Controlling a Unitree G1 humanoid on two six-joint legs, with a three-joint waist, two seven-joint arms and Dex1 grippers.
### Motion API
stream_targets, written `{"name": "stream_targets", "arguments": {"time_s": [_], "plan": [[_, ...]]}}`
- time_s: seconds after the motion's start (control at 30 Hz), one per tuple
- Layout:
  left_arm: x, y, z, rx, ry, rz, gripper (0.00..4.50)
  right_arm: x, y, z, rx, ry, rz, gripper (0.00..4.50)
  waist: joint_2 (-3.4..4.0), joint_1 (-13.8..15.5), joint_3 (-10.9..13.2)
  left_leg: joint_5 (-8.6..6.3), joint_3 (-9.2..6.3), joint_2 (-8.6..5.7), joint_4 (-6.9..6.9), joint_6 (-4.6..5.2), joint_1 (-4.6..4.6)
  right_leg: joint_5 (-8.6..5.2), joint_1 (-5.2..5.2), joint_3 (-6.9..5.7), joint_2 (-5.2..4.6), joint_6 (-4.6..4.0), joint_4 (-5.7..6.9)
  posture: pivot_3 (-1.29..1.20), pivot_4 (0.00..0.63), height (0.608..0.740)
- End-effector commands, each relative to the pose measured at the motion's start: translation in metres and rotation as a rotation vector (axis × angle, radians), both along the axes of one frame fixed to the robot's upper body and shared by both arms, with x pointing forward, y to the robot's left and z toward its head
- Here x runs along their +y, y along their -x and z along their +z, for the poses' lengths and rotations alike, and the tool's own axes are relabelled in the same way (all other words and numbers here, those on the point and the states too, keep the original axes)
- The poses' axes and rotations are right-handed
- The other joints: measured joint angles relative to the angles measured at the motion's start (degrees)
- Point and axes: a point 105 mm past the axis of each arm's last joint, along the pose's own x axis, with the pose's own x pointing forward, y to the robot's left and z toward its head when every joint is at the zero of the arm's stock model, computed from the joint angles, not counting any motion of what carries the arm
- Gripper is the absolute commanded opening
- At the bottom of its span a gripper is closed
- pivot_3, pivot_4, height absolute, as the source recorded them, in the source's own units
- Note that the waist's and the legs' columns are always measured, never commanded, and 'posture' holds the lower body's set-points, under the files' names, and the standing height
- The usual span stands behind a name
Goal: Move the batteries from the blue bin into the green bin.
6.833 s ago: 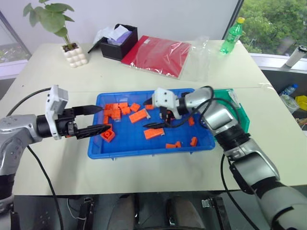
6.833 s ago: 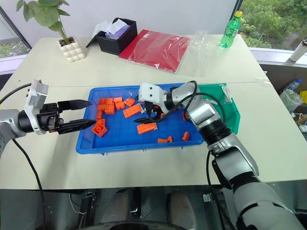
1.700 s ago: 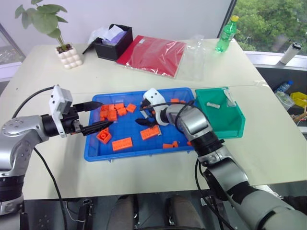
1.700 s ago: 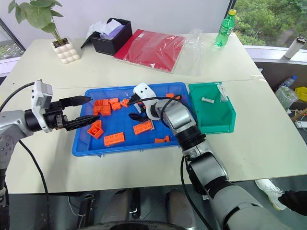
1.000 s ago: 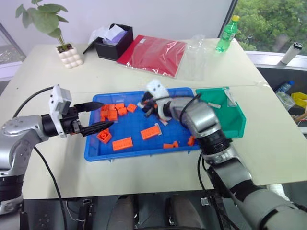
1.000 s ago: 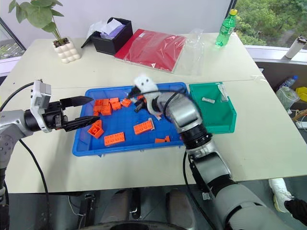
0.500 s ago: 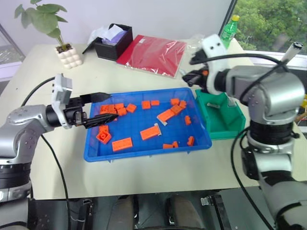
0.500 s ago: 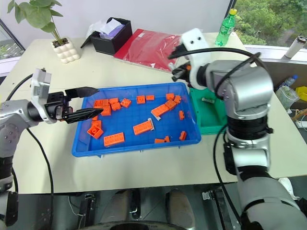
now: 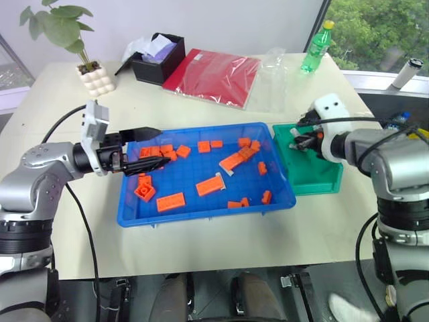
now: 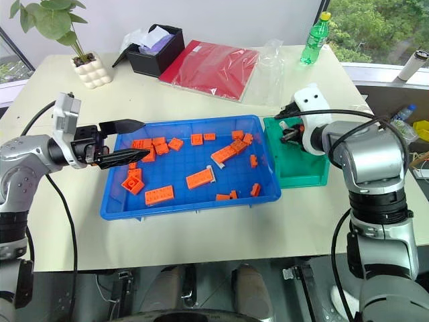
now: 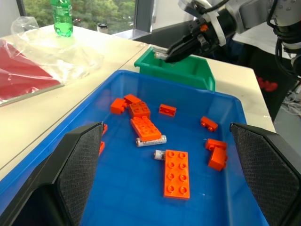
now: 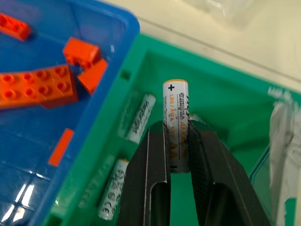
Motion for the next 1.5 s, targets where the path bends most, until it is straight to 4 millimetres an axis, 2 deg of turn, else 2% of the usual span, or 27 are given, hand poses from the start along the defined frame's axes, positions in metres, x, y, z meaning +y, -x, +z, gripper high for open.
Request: {"name": "stream_targets", "arguments": {"time_s": [0.03,0.2,0.23,0.3,0.47,0.5,0.57,0.6,0.7,0.8,0.9,1.0,1.2,1.3,1.5], "plan": [[0.001,0.002,0.01,-0.051,-0.001,-0.003,4.5,-0.01,0.0,0.013,-0.072,0.014,-0.019,0.06,0.0,0.03,0.0,0.0,0.0,0.0,0.0,0.0,0.0,0.0,0.0,0.0,0.0,0.0,0.0,0.0,0.15,0.74],[0.001,0.003,0.01,-0.055,-0.002,0.001,4.5,-0.024,-0.001,0.006,-0.07,0.039,-0.057,0.06,0.0,0.08,0.0,0.0,0.0,0.0,0.01,0.0,0.0,0.0,0.03,0.0,0.0,0.0,-0.04,0.0,0.15,0.74],[0.001,0.003,0.01,-0.056,-0.002,0.002,4.5,-0.025,-0.001,0.006,-0.071,0.039,-0.057,1.08,0.0,0.08,0.0,0.0,0.0,0.0,0.01,0.0,0.0,0.0,0.03,0.0,0.0,0.0,-0.04,0.0,0.15,0.74],[0.002,0.003,0.011,-0.057,-0.002,0.005,4.5,-0.027,-0.002,0.006,-0.075,0.045,-0.06,1.86,0.0,0.1,0.0,0.0,0.0,0.0,0.01,-0.01,0.0,0.0,0.03,0.0,0.0,0.0,-0.05,0.0,0.15,0.74],[0.002,0.002,0.011,-0.058,-0.002,0.009,4.5,-0.032,-0.003,0.006,-0.085,0.079,-0.079,4.33,0.0,0.14,0.0,0.01,0.0,0.0,0.01,-0.01,0.0,0.0,0.04,0.0,0.0,0.0,-0.04,0.0,0.15,0.74],[0.002,0.002,0.011,-0.058,-0.002,0.009,4.5,-0.035,-0.003,0.007,-0.094,0.099,-0.081,4.43,0.0,0.16,0.0,0.01,0.0,0.0,0.01,-0.01,0.0,0.0,0.04,0.0,0.01,0.0,-0.04,0.0,0.15,0.74],[0.002,0.002,0.01,-0.057,-0.002,0.009,4.5,-0.034,-0.007,0.016,-0.139,0.154,-0.046,4.43,0.0,0.17,0.0,0.01,0.0,0.0,0.02,-0.01,0.0,0.0,0.04,0.0,0.0,0.0,-0.04,0.0,0.15,0.74],[0.001,0.002,0.01,-0.055,-0.003,0.008,4.5,-0.026,-0.01,0.027,-0.185,0.186,0.024,4.43,0.0,0.23,0.0,0.01,0.0,0.0,0.03,-0.01,0.0,0.0,0.04,0.0,0.0,0.0,-0.04,0.0,0.15,0.74],[0.002,0.002,0.009,-0.052,-0.009,0.005,4.5,0.013,-0.004,0.045,-0.206,0.215,0.276,4.43,0.04,0.03,0.03,0.01,0.02,-0.01,0.05,-0.01,0.0,0.0,0.04,0.0,0.0,0.0,-0.06,0.0,0.15,0.74],[0.002,0.002,0.01,-0.049,-0.016,0.001,4.5,0.054,0.014,0.047,-0.184,0.247,0.538,4.43,0.05,-0.16,0.03,0.0,0.01,0.09,-0.01,-0.01,0.02,0.0,0.01,0.03,0.14,0.0,-0.07,0.0,0.15,0.74],[0.001,0.004,0.007,-0.043,-0.035,-0.007,4.5,0.087,0.026,0.047,-0.186,0.238,0.711,4.43,0.05,-0.06,0.03,0.0,-0.03,0.16,-0.03,0.0,0.01,0.0,0.03,0.03,0.23,0.0,-0.12,0.0,0.15,0.74],[-0.001,0.005,0.004,-0.041,-0.053,-0.015,4.5,0.11,0.027,0.041,-0.194,0.238,0.802,4.43,0.05,-0.03,0.03,0.0,-0.03,0.15,0.06,-0.01,0.0,0.0,0.07,0.03,0.2,0.0,-0.13,0.0,0.15,0.74],[-0.003,0.012,0.001,-0.037,-0.073,-0.025,4.5,0.139,0.033,0.003,-0.158,0.285,0.984,4.43,0.03,0.23,0.02,0.0,-0.03,0.13,0.15,-0.01,0.0,0.0,0.12,0.03,0.15,0.0,-0.12,0.0,0.15,0.74],[-0.002,0.015,0.0,-0.034,-0.073,-0.02,4.5,0.147,0.04,-0.013,-0.13,0.319,1.083,4.43,0.04,0.24,0.02,0.01,-0.04,0.13,0.16,-0.01,0.0,0.0,0.13,0.03,0.15,0.0,-0.12,0.0,0.15,0.74],[-0.002,0.021,-0.003,-0.021,-0.072,-0.009,4.5,0.155,0.049,-0.028,-0.094,0.355,1.225,4.43,0.03,0.08,0.02,0.01,-0.05,0.14,0.18,-0.01,0.01,0.0,0.13,0.02,0.17,0.0,-0.1,0.0,0.15,0.74]]}}
